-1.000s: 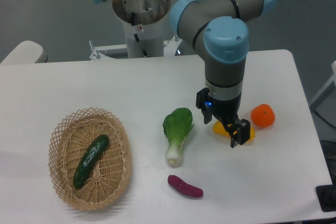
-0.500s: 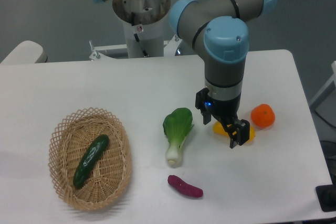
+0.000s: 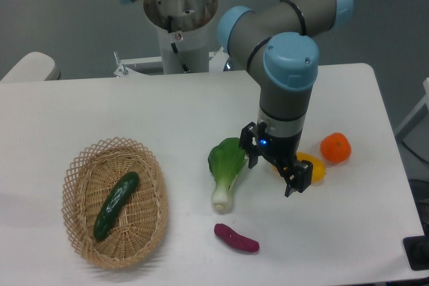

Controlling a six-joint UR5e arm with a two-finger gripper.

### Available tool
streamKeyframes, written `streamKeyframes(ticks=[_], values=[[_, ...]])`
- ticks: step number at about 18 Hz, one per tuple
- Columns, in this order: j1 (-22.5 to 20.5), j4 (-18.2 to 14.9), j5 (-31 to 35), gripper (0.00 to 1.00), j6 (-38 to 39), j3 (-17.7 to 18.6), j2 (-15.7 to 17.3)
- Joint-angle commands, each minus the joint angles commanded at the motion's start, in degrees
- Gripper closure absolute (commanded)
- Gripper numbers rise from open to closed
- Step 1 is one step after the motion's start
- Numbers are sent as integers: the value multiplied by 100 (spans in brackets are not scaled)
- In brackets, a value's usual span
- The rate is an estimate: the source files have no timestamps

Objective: Pick up the cucumber from the basket
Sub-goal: 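Move the open gripper from beside the yellow pepper toward the wicker basket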

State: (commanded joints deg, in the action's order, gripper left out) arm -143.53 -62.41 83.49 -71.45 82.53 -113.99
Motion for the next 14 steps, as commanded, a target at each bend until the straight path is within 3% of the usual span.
streamKeyframes(ticks=[4, 9, 14], values=[[18, 570, 106, 0, -9, 210, -35], [53, 616, 333, 0, 105, 352, -71], [386, 572, 369, 0, 1579, 439, -53]])
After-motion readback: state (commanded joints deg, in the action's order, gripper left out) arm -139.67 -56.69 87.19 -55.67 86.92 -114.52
